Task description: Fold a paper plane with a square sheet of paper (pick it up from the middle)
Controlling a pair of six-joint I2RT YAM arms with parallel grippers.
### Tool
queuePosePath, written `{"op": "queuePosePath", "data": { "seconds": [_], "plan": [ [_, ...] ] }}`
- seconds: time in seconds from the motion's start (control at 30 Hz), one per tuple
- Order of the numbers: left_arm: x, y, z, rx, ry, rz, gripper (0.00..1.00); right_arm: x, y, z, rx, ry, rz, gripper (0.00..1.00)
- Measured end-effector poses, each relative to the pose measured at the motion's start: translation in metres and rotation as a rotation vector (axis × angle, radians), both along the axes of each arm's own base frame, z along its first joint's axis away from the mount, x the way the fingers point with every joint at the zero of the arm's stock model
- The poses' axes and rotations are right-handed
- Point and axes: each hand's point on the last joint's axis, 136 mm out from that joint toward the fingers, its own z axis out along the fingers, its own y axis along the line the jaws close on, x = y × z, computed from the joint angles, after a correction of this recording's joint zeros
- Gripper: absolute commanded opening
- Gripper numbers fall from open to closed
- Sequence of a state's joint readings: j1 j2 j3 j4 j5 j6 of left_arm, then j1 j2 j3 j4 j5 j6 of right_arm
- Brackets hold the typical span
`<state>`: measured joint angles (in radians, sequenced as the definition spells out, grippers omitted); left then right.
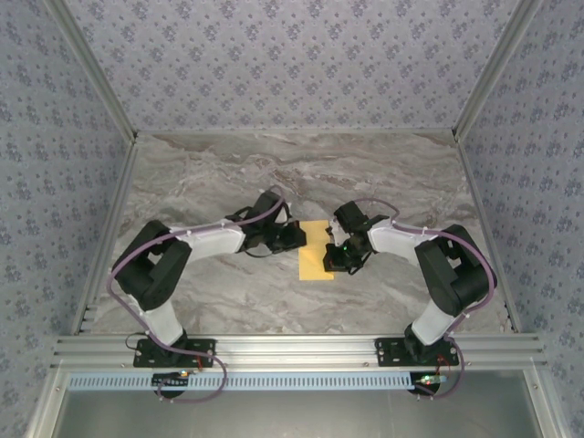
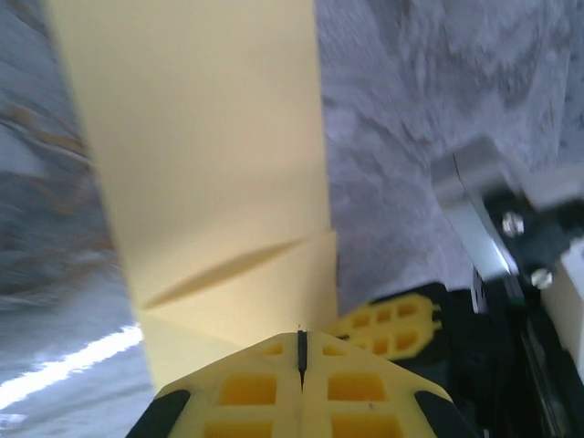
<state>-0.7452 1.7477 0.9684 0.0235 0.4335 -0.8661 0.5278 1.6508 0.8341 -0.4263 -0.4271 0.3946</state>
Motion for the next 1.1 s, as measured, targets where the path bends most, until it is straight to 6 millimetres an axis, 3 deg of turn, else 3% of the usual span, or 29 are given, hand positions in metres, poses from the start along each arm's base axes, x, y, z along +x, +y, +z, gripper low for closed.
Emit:
{"op": "queuePosePath", "data": {
  "seconds": [0.13, 0.37, 0.77, 1.1],
  "plan": [
    [-0.011, -0.012, -0.015, 0.008, 0.028, -0.026, 0.0, 0.0, 0.001, 0.001, 0.004, 0.0, 0.0, 0.0],
    [-0.014, -0.007, -0.051, 0.068, 0.086, -0.021, 0.0, 0.001, 0.001, 0.003, 0.01, -0.009, 0.0, 0.0],
    [-0.012, -0.007, -0.05, 0.07, 0.079, -0.02, 0.0, 0.008, 0.015, 0.019, 0.054, -0.054, 0.018, 0.0],
    [-0.011, -0.007, -0.048, 0.065, 0.074, -0.02, 0.0, 0.014, 0.017, 0.007, 0.036, -0.037, -0.001, 0.0]
  ]
}}
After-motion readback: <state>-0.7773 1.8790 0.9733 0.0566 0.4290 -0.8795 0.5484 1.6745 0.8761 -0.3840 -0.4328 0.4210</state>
